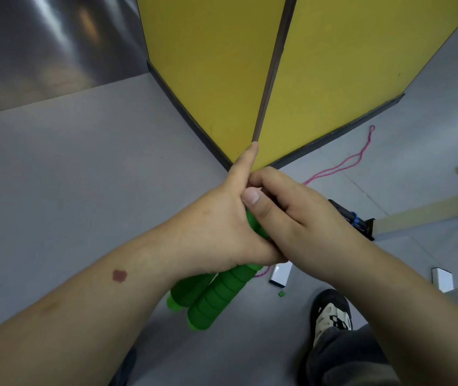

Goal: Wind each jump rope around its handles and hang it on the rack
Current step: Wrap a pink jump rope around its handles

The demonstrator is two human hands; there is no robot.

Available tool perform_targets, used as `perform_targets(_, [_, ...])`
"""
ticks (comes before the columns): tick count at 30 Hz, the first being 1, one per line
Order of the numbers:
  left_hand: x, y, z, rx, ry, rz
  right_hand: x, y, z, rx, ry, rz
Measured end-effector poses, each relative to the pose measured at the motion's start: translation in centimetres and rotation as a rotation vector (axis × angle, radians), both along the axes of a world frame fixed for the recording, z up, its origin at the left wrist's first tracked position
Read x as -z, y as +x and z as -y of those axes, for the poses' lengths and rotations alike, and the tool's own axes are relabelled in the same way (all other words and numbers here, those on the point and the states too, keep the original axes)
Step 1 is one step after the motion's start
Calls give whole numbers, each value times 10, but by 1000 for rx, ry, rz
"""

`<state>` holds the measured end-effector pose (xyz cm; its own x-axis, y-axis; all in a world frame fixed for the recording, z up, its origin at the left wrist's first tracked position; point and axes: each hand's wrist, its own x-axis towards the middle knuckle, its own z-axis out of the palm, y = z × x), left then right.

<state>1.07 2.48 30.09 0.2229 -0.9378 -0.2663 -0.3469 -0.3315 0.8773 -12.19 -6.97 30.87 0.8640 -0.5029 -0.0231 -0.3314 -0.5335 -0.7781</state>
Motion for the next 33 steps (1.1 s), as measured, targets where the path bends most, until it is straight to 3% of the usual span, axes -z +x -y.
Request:
perform_targets(7, [-8,2,-3,47,96,-48,-4,2,-3,-18,137,27])
perform_targets(15, [-8,3,-1,-43,10,24,2,4,5,162,239,169])
perform_targets(23, [0,2,-3,45,-2,604,7,6,17,483,148,259])
perform_targets(29, [1,4,-4,0,-42,680,8,5,17,512,164,272])
perform_targets(33, [0,4,-4,16,-27,667,8,2,16,349,31,219])
